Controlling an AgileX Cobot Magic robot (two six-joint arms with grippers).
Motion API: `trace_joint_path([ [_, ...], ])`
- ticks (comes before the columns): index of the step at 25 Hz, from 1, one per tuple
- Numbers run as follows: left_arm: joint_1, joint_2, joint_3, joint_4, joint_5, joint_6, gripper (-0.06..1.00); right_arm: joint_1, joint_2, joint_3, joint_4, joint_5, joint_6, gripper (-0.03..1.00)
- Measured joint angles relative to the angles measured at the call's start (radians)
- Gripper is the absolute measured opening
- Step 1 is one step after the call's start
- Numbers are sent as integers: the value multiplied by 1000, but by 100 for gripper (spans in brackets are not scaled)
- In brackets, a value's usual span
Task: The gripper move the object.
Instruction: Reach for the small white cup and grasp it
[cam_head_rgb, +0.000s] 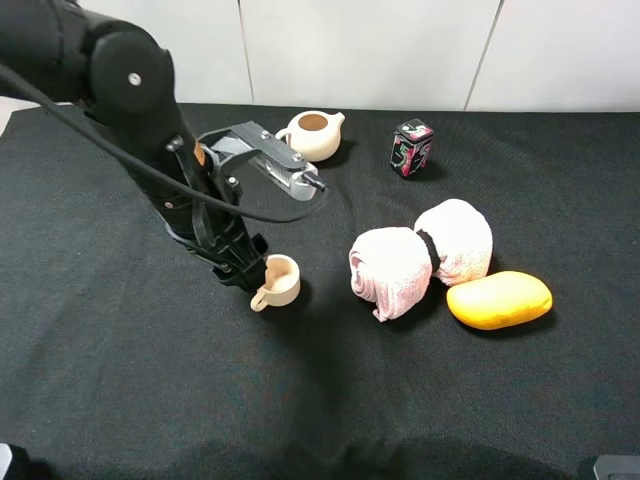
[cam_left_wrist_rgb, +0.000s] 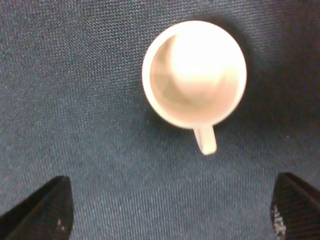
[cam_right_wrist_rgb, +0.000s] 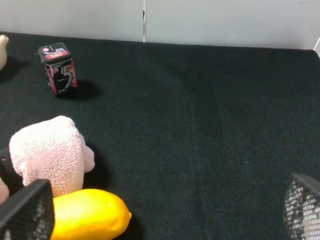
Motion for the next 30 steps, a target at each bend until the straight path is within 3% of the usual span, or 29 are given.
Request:
trace_joint_path([
  [30,-43,210,-96,-4,-75,0,83,0,0,0,2,0,0,69],
])
